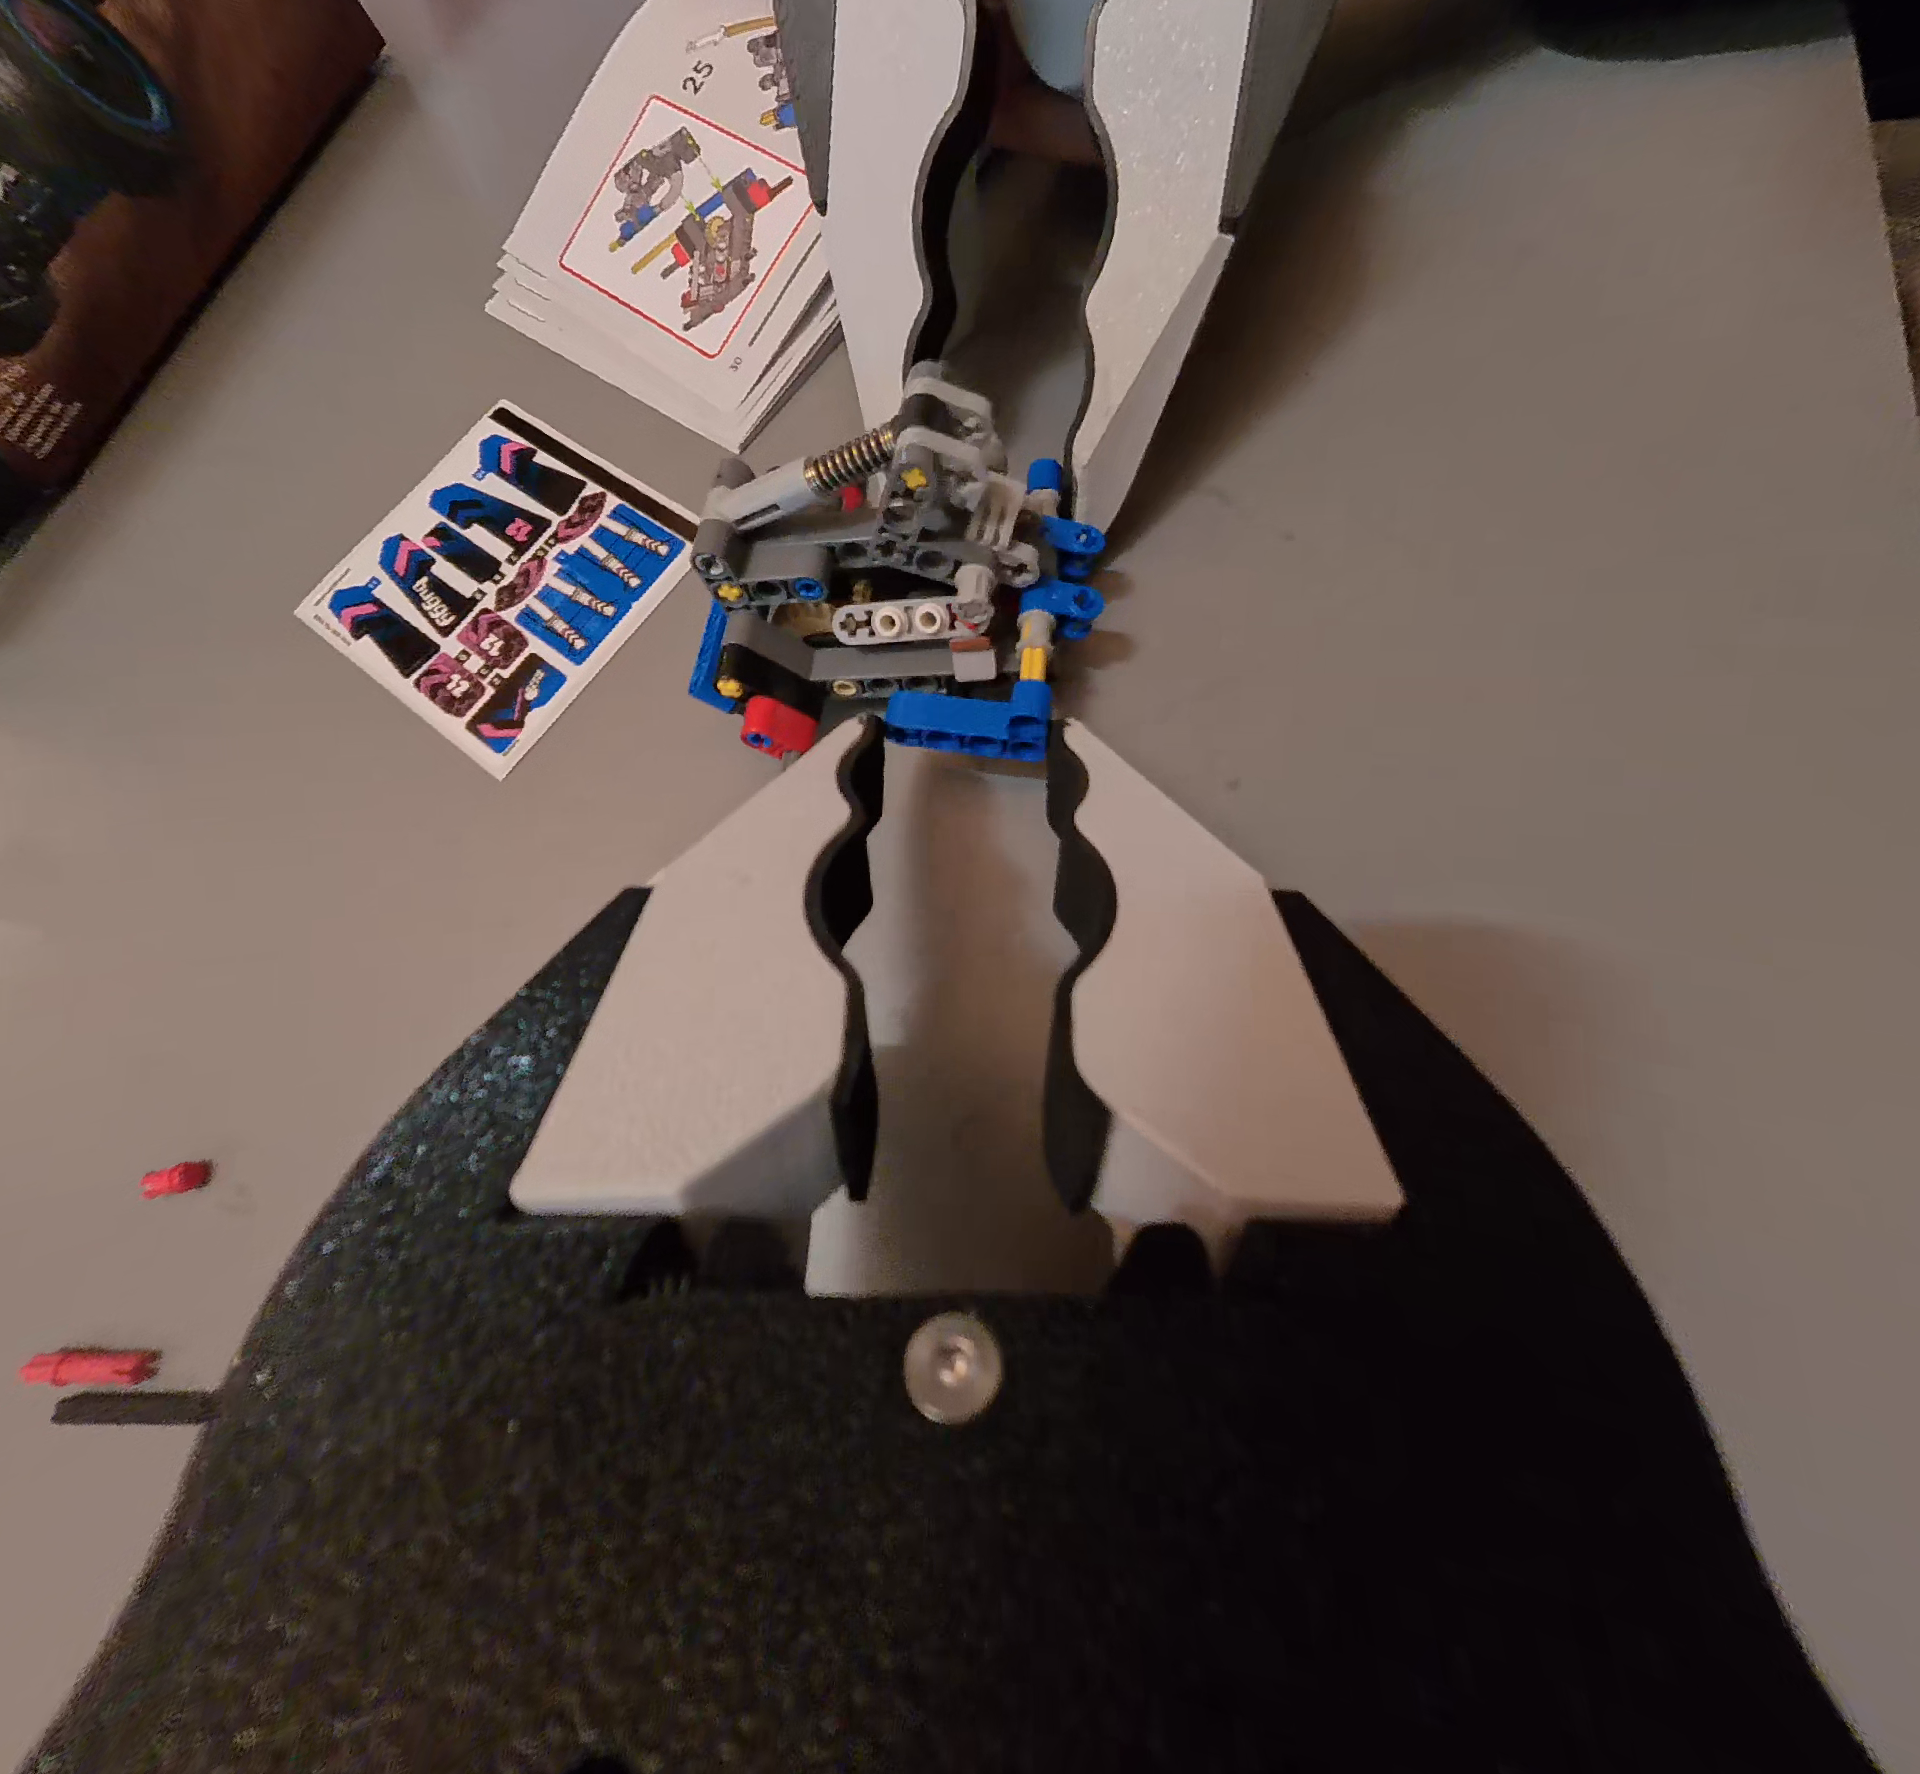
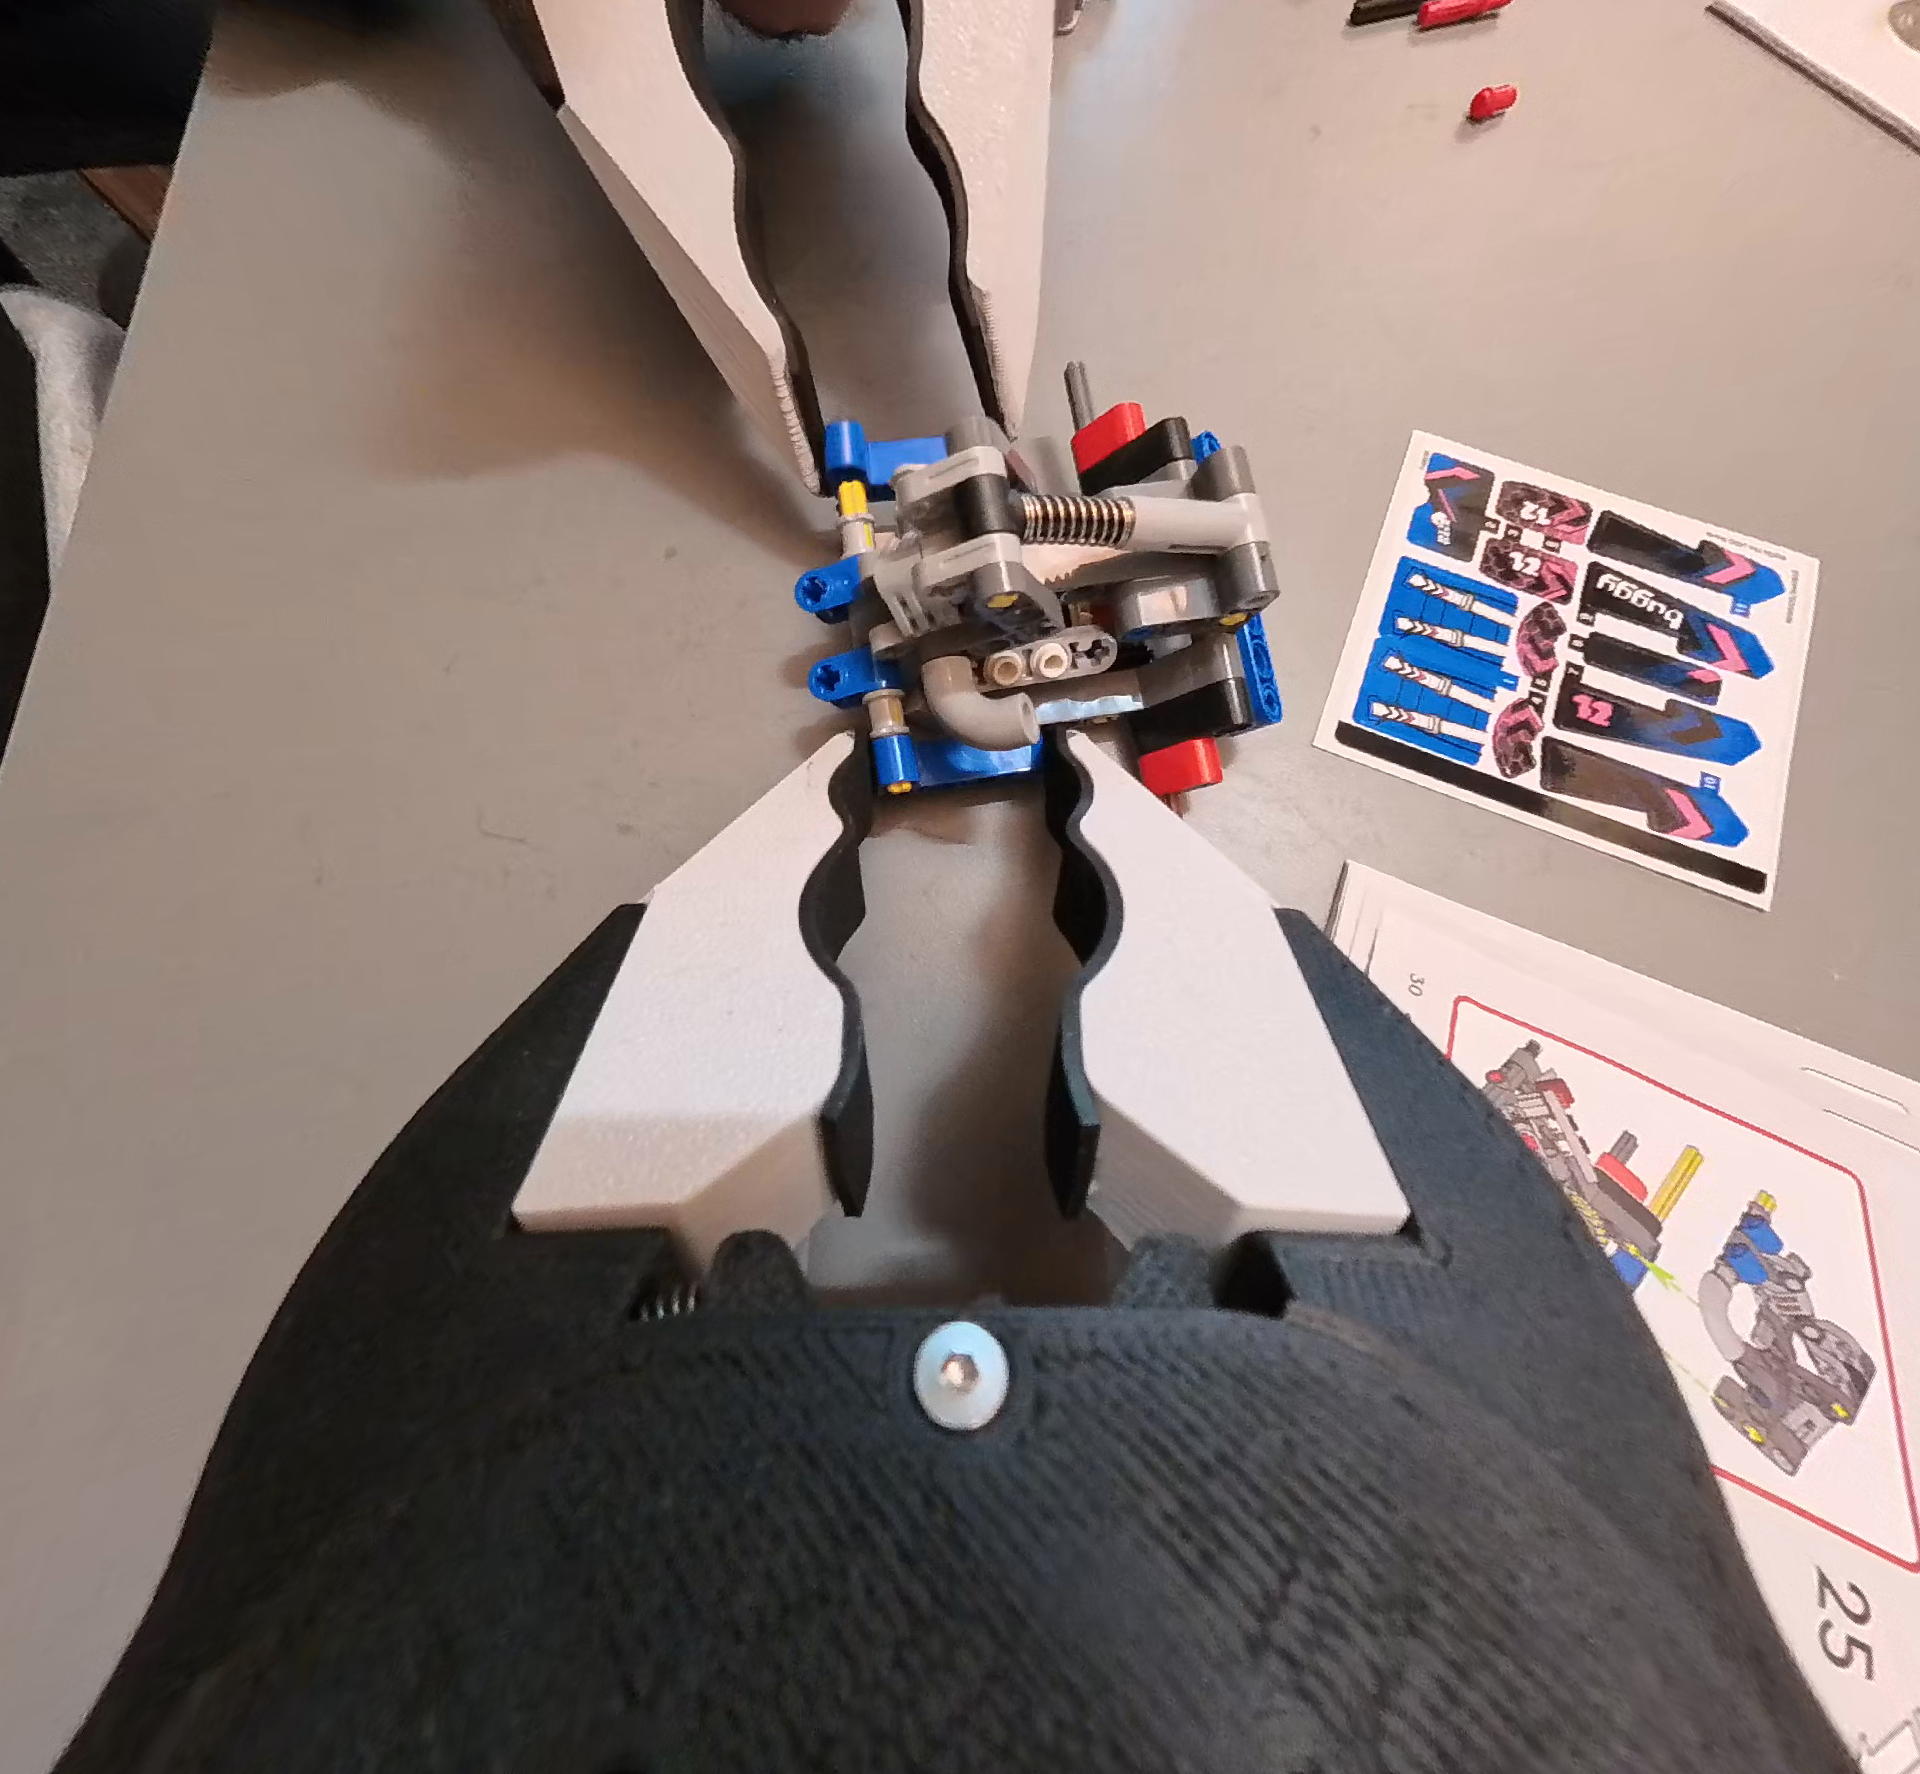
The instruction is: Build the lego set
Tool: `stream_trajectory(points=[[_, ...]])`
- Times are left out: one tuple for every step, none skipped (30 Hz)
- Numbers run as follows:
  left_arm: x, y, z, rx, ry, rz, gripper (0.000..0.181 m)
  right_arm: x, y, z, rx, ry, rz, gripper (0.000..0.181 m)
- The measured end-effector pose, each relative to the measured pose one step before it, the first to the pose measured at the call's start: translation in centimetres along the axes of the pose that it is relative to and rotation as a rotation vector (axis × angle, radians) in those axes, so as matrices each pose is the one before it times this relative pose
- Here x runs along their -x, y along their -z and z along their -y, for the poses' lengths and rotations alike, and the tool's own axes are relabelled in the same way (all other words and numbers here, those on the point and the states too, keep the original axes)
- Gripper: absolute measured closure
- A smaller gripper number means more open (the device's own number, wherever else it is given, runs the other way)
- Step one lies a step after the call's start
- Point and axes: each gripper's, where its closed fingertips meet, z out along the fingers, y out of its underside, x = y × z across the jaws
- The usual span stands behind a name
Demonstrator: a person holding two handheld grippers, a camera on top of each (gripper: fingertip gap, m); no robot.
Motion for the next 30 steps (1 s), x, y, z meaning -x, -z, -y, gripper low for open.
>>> stream_trajectory(points=[[-0.045,-0.010,0.075,-0.0038,0.0033,0.0025,0.153,-0.002,-0.002,0.002,0.0000,-0.0011,0.0000,0.149],[-0.045,0.000,0.037,-0.0044,0.0068,-0.0005,0.153,0.003,-0.006,0.004,0.0001,0.0002,0.0001,0.149],[-0.005,0.001,-0.013,-0.0028,0.0099,-0.0010,0.153,0.002,-0.007,0.007,-0.0002,-0.0001,-0.0008,0.149],[0.003,0.006,-0.009,-0.0047,0.0137,-0.0035,0.153,0.009,-0.010,0.007,0.0002,0.0006,-0.0007,0.149],[-0.017,-0.042,-0.103,-0.0004,0.0179,-0.0073,0.153,0.017,-0.002,0.001,0.0000,0.0012,-0.0004,0.149],[-0.055,-0.073,-0.176,0.0040,0.0193,-0.0112,0.153,0.034,-0.036,0.017,0.0001,0.0004,0.0020,0.149],[-0.039,-0.003,-0.020,-0.0060,0.0133,-0.0090,0.153,-0.005,0.003,0.011,0.0000,-0.0020,0.0000,0.149],[0.015,0.070,0.091,-0.0097,0.0040,-0.0031,0.153,0.021,-0.027,0.013,-0.0003,0.0014,0.0003,0.149],[-0.015,-0.004,-0.023,0.0015,0.0005,-0.0007,0.153,0.012,-0.015,0.011,0.0002,0.0013,-0.0011,0.149],[-0.007,-0.016,-0.046,0.0034,0.0055,-0.0033,0.153,0.014,-0.004,0.003,0.0000,0.0004,-0.0004,0.149],[-0.002,-0.011,0.005,-0.0003,0.0152,-0.0090,0.153,-0.004,0.004,-0.003,0.0000,-0.0011,0.0007,0.149],[-0.009,-0.006,-0.010,0.0001,0.0198,-0.0129,0.153,-0.002,-0.001,0.001,0.0000,-0.0004,0.0004,0.149],[-0.011,-0.018,-0.020,0.0008,0.0225,-0.0153,0.153,0.005,0.002,-0.002,0.0000,0.0004,-0.0001,0.149],[-0.059,0.010,-0.002,-0.0005,0.0236,-0.0190,0.153,-0.003,-0.002,0.001,0.0000,-0.0003,0.0003,0.149],[-0.087,0.041,0.008,-0.0023,0.0152,-0.0202,0.153,0.009,-0.002,0.003,-0.0001,-0.0005,0.0011,0.149],[-0.051,0.053,-0.029,0.0004,0.0061,-0.0157,0.153,0.018,-0.013,-0.001,-0.0001,0.0008,0.0009,0.149],[0.009,0.040,-0.156,0.0077,-0.0001,-0.0077,0.153,0.028,-0.007,0.004,0.0001,0.0017,-0.0002,0.149],[0.107,0.036,-0.341,0.0180,-0.0072,0.0022,0.153,0.002,0.000,0.001,-0.0001,-0.0001,0.0001,0.149],[0.081,-0.018,-0.445,0.0239,-0.0095,0.0045,0.153,-0.008,-0.001,0.001,0.0000,-0.0001,0.0001,0.149],[-0.043,-0.047,-0.321,0.0185,-0.0109,0.0011,0.153,0.009,0.002,-0.001,0.0000,0.0001,0.0000,0.149],[-0.063,-0.071,-0.185,0.0129,-0.0181,0.0043,0.153,-0.003,0.006,-0.005,0.0000,-0.0006,0.0004,0.149],[-0.059,-0.091,-0.122,0.0107,-0.0260,0.0065,0.153,-0.008,-0.004,0.004,0.0000,-0.0006,0.0005,0.149],[-0.083,-0.071,-0.040,0.0062,-0.0252,0.0040,0.153,0.001,-0.006,-0.009,0.0001,0.0000,0.0001,0.149],[-0.088,-0.050,-0.010,0.0046,-0.0175,0.0011,0.153,0.002,-0.002,0.003,-0.0001,-0.0006,0.0005,0.149],[-0.063,-0.046,-0.013,0.0035,-0.0129,-0.0005,0.153,0.004,0.006,-0.005,0.0000,-0.0008,0.0008,0.149],[-0.068,-0.041,0.020,-0.0012,-0.0118,-0.0023,0.153,-0.004,0.000,-0.001,0.0000,0.0003,-0.0001,0.149],[-0.023,0.007,0.016,-0.0028,-0.0081,-0.0013,0.153,0.010,0.002,-0.002,0.0000,0.0000,0.0000,0.149],[0.051,0.044,0.001,-0.0018,-0.0085,0.0011,0.152,-0.001,0.000,0.000,0.0000,0.0001,-0.0001,0.149],[0.021,0.082,-0.017,-0.0038,-0.0142,-0.0028,0.150,0.001,0.000,-0.001,0.0000,0.0000,0.0000,0.149],[-0.008,0.116,-0.039,-0.0033,-0.0136,-0.0079,0.148,-0.003,-0.009,0.008,0.0000,-0.0002,0.0002,0.149]])
